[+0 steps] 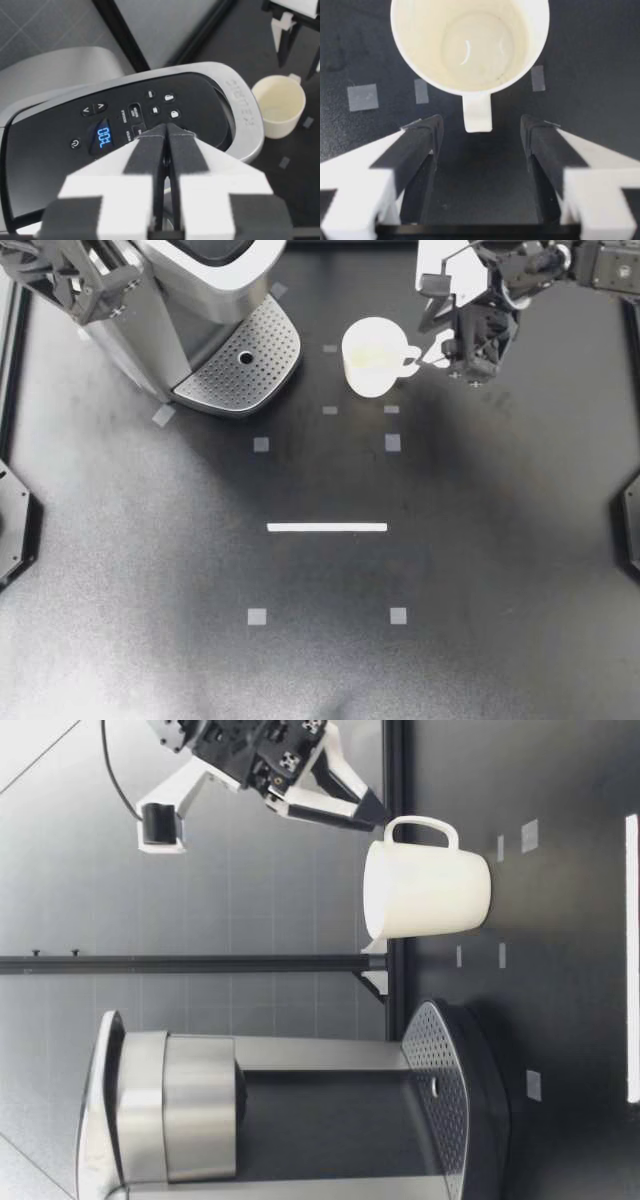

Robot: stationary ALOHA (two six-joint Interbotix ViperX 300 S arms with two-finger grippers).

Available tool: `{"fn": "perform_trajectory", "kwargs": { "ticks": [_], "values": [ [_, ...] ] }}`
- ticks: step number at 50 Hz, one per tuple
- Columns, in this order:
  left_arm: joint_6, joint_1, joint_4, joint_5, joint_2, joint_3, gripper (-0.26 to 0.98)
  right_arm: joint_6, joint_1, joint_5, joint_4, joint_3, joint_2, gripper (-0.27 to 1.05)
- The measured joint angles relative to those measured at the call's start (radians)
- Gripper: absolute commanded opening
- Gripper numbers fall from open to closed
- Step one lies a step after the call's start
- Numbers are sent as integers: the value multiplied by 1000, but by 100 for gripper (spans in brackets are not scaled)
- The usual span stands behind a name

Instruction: Place the coffee capsule inside the capsule container, then place the cup onto the center of the cup tray.

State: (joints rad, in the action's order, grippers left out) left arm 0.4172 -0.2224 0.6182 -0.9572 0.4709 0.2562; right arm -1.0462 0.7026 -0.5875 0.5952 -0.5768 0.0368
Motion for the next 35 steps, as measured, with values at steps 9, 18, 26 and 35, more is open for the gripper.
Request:
{"fn": "perform_trajectory", "kwargs": {
  "ticks": [9,18,26,35],
  "values": [
    [0,0,0,15,0,11,6,0,-17,14,0,8,26,59],
    [2,0,0,20,0,12,6,0,-18,18,0,11,43,59],
    [2,0,2,20,3,12,6,0,-21,29,0,14,63,59],
    [2,0,2,20,3,12,6,0,-23,35,0,18,75,58]
  ]
}}
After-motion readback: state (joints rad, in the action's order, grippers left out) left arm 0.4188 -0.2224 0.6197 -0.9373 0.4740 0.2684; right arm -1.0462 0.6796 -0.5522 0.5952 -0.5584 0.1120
